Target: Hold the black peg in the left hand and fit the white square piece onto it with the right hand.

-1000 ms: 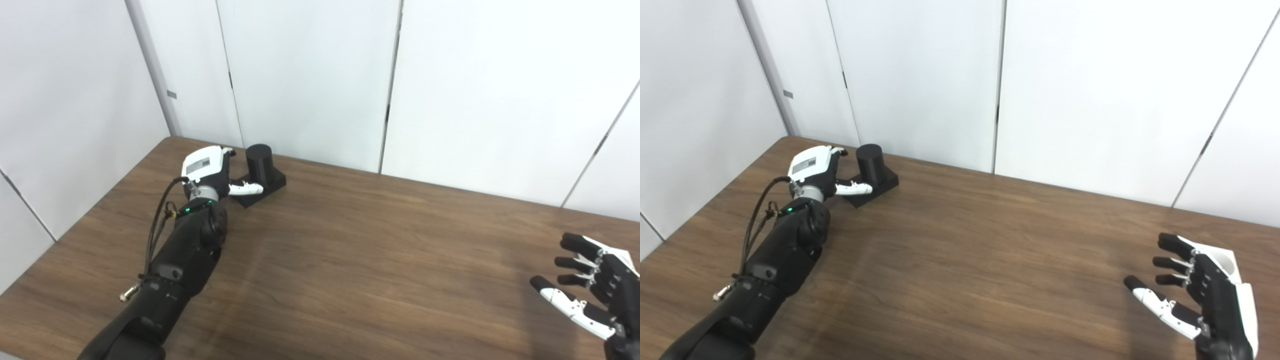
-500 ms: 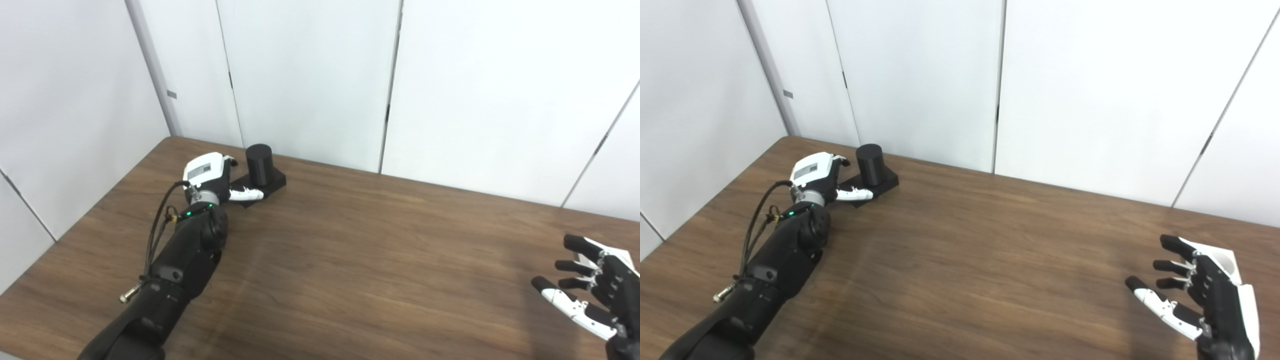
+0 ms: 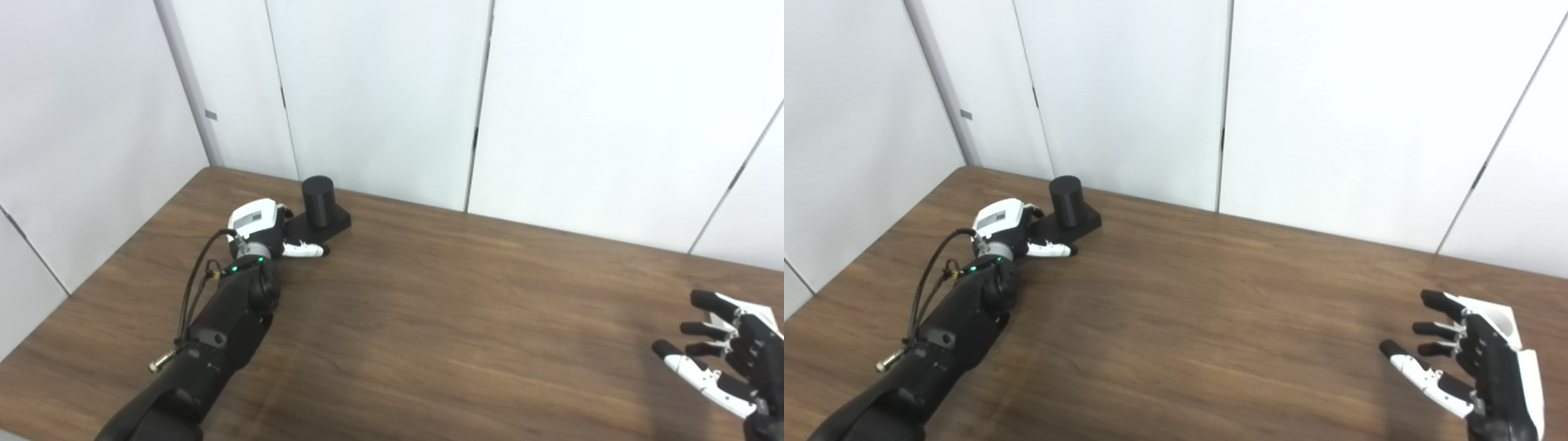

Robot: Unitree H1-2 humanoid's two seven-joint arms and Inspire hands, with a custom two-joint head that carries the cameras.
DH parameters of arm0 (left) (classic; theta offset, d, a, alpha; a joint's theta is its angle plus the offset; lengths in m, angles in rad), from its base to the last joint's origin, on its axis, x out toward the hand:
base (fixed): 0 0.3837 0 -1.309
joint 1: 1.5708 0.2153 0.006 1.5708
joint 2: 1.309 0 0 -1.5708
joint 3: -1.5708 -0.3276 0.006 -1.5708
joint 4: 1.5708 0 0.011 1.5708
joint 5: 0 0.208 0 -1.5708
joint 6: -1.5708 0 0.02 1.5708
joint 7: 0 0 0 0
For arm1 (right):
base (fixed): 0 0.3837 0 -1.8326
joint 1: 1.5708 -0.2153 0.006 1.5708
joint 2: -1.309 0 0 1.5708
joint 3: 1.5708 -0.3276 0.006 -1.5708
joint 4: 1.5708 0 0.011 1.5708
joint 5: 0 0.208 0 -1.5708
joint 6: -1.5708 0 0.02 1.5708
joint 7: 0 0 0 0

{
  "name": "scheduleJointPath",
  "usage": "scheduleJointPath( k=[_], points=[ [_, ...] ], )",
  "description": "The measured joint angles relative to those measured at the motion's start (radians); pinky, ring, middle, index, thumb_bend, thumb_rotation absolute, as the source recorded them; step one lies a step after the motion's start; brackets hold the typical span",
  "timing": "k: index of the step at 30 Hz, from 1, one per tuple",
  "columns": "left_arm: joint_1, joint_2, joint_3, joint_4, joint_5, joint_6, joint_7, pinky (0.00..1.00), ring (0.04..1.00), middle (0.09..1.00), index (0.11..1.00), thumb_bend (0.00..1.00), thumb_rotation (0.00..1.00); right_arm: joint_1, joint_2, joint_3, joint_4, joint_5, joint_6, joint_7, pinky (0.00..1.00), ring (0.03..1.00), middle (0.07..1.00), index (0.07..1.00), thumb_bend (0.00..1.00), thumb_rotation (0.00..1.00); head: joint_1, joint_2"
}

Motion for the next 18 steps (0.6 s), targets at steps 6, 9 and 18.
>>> scheduleJointPath(
  k=[6, 9, 18],
  points=[
    [-0.003, 0.0, -0.012, 0.016, -0.009, -0.001, 0.022, 0.8, 0.964, 0.938, 0.796, 0.93, 0.5, 0.003, 0.0, -0.005, -0.013, -0.002, -0.002, -0.005, 0.48, 0.604, 0.732, 0.676, 0.57, 0.0, -0.002, 0.009],
    [-0.008, 0.0, -0.014, 0.027, -0.022, -0.003, 0.033, 0.8, 0.96, 0.934, 0.788, 0.91, 0.49, 0.003, 0.0, -0.008, -0.013, -0.002, -0.006, -0.009, 0.48, 0.597, 0.728, 0.671, 0.57, 0.0, 0.0, 0.011],
    [-0.012, 0.014, -0.026, 0.031, -0.04, -0.006, 0.027, 0.78, 0.973, 0.926, 0.637, 0.81, 0.39, 0.003, 0.0, -0.007, -0.012, -0.007, -0.031, -0.016, 0.49, 0.601, 0.736, 0.67, 0.55, 0.0, 0.005, 0.014]
  ],
)
